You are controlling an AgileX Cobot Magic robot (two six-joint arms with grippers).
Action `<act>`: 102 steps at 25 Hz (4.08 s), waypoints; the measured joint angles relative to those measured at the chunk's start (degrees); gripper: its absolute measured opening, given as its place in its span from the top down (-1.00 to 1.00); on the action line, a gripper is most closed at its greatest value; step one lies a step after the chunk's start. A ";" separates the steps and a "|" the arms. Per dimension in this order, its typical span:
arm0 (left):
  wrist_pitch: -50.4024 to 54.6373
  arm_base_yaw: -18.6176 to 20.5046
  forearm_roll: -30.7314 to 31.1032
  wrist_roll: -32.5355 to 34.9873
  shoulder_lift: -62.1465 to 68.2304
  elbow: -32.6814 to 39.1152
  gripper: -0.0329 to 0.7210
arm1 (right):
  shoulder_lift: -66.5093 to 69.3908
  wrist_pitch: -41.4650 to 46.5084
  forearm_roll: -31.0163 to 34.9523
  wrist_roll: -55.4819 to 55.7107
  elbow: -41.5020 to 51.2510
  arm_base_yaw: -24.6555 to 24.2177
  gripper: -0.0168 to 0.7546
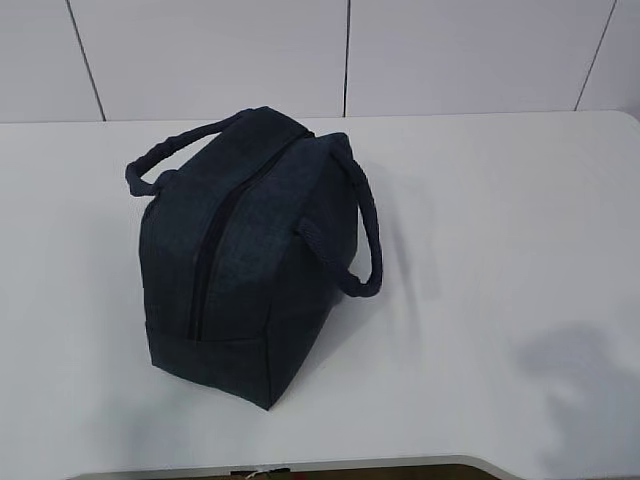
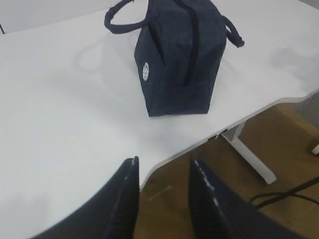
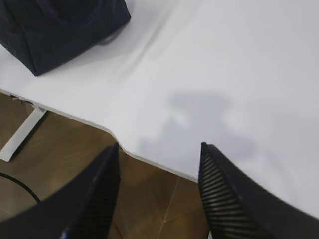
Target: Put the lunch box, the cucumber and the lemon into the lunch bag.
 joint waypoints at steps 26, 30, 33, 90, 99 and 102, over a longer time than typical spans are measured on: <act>-8.69 0.00 -4.31 6.12 -0.36 14.41 0.29 | -11.74 -1.77 -2.61 0.08 9.25 0.00 -0.13; -8.78 0.00 -3.61 6.12 -0.36 14.50 0.29 | -11.74 -1.77 -2.68 0.21 9.25 0.00 -0.13; -8.78 0.00 -2.58 6.12 -0.36 14.50 0.29 | -11.74 -1.77 -2.68 0.21 9.25 0.00 -0.13; -8.91 18.94 -0.06 6.12 -0.36 14.50 0.28 | -11.87 -1.64 -3.99 0.53 9.25 -32.30 -0.13; -8.91 18.94 -0.06 6.12 -0.36 14.50 0.28 | -11.87 -1.64 -4.08 0.53 9.25 -32.30 -0.13; -8.91 18.94 -0.06 6.12 -0.36 14.50 0.28 | -11.87 -1.64 -4.08 0.53 9.25 -32.30 -0.13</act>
